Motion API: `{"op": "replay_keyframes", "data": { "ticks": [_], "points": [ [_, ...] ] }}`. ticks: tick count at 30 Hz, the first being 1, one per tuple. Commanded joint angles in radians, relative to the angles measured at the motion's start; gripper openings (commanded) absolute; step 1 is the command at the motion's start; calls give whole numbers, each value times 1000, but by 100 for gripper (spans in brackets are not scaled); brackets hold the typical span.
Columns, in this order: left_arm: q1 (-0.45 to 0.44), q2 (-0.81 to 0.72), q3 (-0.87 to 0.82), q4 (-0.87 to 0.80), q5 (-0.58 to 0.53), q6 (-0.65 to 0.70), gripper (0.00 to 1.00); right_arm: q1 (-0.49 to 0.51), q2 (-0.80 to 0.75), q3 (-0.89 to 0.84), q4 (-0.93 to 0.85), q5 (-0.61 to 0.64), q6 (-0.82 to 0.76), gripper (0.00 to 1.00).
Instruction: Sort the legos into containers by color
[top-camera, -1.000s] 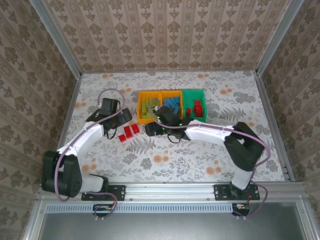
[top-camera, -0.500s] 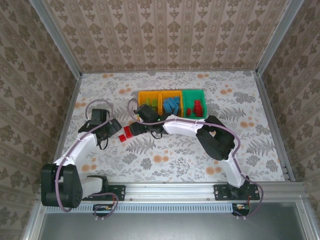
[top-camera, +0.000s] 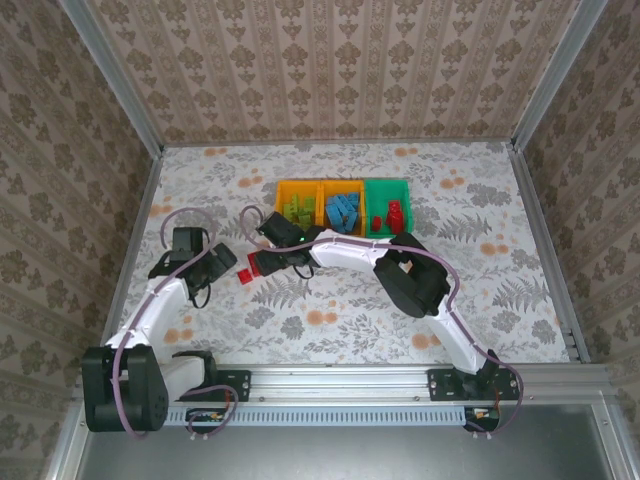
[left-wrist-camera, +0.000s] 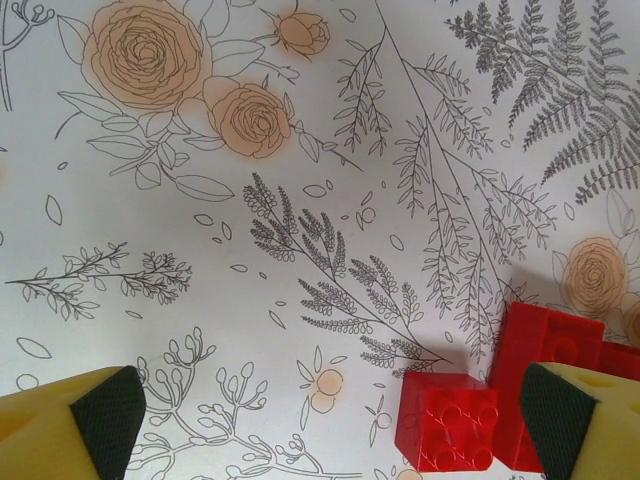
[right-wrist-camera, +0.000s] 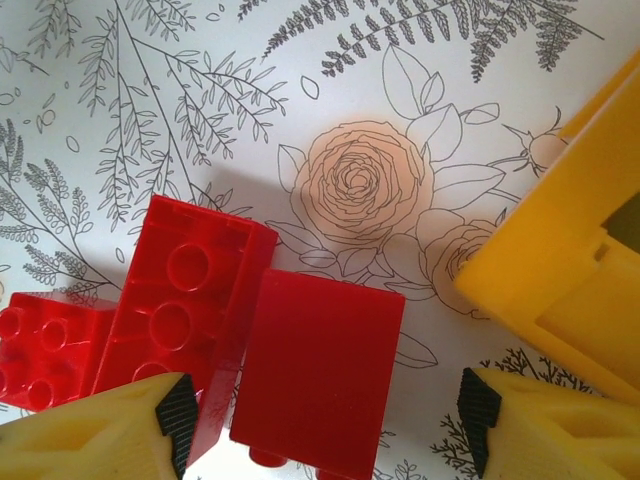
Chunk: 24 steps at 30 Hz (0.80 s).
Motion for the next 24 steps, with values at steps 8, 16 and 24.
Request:
{"op": "replay_keyframes", "data": {
  "ticks": [8,16,24],
  "points": [
    [18,-23,-26,2,25,-13,100,3,15,8,-28,64,-17,50],
    [14,-35,-30,9,38,-17,100,11,-50,-57,26,26,-37,28],
    [-33,-28,-30,26,28,-24,100,28,-139,-115,40,-50,-37,22]
  ]
}}
